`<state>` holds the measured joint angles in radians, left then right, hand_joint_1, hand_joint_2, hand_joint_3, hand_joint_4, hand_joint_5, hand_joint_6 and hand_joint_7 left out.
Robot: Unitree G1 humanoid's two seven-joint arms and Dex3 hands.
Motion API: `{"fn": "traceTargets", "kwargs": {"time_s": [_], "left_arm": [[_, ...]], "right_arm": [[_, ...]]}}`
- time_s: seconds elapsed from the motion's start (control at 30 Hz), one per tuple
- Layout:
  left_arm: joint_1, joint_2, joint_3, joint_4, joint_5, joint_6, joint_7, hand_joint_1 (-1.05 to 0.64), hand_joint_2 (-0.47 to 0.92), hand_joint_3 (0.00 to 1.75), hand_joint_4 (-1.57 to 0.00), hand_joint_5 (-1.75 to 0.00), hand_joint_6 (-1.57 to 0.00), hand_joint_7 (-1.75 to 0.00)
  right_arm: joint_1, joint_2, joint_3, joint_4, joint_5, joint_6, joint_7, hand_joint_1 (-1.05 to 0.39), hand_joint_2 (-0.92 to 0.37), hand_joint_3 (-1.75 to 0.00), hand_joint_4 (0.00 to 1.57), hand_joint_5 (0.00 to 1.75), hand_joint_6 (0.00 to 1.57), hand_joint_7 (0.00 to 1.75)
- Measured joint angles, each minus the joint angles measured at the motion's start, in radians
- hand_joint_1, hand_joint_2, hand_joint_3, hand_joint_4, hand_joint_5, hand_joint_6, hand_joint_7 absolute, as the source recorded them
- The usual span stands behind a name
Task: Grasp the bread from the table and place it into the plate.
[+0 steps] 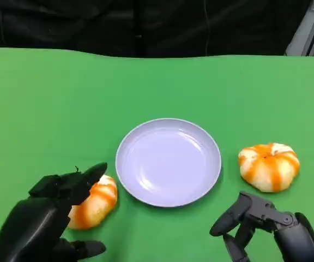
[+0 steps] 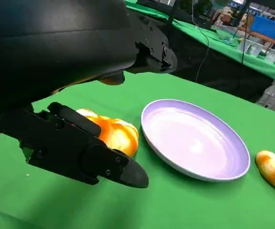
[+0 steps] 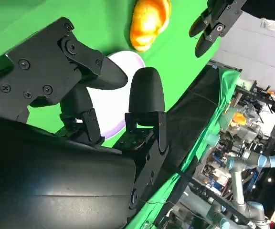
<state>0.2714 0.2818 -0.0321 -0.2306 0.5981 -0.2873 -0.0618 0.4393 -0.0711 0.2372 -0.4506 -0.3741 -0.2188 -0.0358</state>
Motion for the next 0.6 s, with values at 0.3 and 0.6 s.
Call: {"fn": "traceTargets", "kwargs": {"time_s": [0.3,0.6], "left_arm": [[-0.111,0.022,-0.100,-0.051,0.282,0.297,-0.172,-0.58,0.90,0.02,-0.07,-0.46,-0.18,-0.01],[-0.176,0.004,-0.193,-0.073,0.365,0.458,-0.224,-0.58,0.90,0.01,-0.08,-0.44,-0.19,0.00]], "right_arm": [[0.010,0.005,0.010,-0.013,-0.001,0.007,-0.001,-0.15,-0.46,-1.12,0.82,1.56,0.73,1.20],[0.020,0.007,0.010,-0.028,-0.002,0.019,-0.001,-0.15,-0.44,-1.15,0.81,1.56,0.73,1.21]]}}
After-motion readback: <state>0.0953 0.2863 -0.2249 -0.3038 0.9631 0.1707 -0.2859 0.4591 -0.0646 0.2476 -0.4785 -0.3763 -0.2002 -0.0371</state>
